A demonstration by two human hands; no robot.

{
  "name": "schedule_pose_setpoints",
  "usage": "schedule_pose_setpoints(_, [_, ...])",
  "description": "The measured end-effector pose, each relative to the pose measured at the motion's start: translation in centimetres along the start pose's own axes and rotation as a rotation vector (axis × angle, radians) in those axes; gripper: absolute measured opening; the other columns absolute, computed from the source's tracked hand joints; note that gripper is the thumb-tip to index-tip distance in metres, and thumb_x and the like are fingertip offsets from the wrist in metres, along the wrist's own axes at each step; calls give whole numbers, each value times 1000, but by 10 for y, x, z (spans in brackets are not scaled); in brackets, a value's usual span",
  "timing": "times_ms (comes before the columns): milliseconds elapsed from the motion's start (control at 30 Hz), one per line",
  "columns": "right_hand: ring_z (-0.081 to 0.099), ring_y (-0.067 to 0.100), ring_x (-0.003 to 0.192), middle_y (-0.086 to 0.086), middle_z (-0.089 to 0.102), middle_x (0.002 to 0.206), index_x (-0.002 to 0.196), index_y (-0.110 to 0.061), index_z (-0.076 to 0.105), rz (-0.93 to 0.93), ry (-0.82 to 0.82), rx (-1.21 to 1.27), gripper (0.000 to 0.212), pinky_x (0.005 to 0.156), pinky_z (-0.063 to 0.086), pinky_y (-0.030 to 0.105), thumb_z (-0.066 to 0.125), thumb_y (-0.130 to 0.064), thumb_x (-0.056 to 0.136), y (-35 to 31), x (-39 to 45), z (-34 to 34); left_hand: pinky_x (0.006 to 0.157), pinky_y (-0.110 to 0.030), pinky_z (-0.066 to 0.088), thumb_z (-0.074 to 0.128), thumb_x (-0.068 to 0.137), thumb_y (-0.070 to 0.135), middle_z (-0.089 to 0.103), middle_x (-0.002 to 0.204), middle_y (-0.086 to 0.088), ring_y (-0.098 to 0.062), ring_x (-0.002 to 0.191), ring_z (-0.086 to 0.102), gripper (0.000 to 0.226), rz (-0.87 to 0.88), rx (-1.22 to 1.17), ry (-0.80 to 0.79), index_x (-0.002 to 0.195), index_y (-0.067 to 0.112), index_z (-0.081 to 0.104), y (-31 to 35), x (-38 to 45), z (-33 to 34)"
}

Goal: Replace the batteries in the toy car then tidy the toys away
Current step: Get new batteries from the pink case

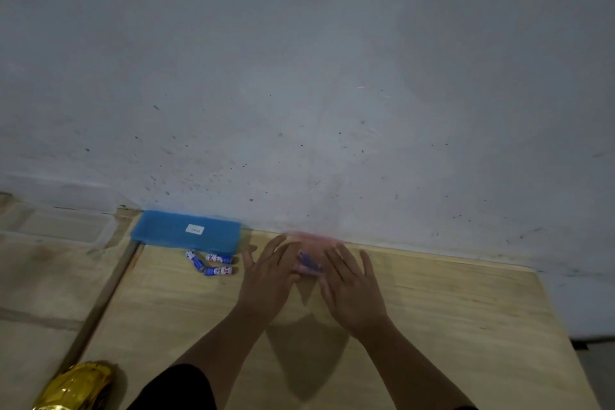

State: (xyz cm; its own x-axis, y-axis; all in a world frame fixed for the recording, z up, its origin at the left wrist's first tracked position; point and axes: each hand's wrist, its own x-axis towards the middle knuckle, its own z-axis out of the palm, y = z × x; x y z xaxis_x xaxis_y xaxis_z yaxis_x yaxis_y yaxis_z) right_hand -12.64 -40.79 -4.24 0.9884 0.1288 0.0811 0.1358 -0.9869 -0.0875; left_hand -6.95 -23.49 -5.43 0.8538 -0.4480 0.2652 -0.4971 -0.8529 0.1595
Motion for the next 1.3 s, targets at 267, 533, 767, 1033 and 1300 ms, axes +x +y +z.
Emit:
schedule_pose_setpoints(267, [29, 19, 136, 7, 48, 141, 135, -12, 46, 41, -71, 10, 64, 110, 15, 45, 9, -49, 98, 6, -6, 13, 85, -58, 47, 82, 63, 36, 61, 129, 0, -18, 128, 41, 69, 53, 97, -201, 125, 19, 58, -4, -7, -6])
schedule_pose_setpoints(533, [44, 30, 126, 11, 53, 136, 132, -18, 51, -179, 274, -23, 44, 103, 34, 53, 39, -34, 93, -23, 17, 3, 90, -55, 47, 52, 85, 25, 53, 138, 1, -18, 134, 39, 55, -14, 87, -199, 137, 20, 35, -53, -15, -42])
schedule_pose_setpoints(767, [63, 20, 81, 3, 66, 94, 114, -18, 62, -318, 240, 67, 36, 64, 50, 30, 45, -23, 82, -123, 49, 5, 111, -53, 17, 45, 98, 19, 19, 157, 4, -16, 146, 5, 55, -289, 148, -273, 149, 22, 25, -149, -33, -82])
schedule_pose_setpoints(1033, [63, 19, 85, 3, 69, 96, 115, -13, 60, -182, 162, 21, 66, 66, 53, 27, 86, -18, 54, -175, 59, 35, 111, -59, 21, 50, 96, 22, 23, 156, 2, -20, 145, 12, 57, -106, 150, -411, 148, 18, 27, -202, -40, -82])
schedule_pose_setpoints(1300, [46, 21, 104, 5, 64, 110, 122, -19, 48, -103, 244, -60, 41, 81, 53, 33, 49, -25, 81, -231, 55, 60, 115, -51, 7, 25, 101, 16, -7, 159, 10, -10, 146, -4, 58, -29, 120, -600, 151, 25, -4, -221, -36, -88])
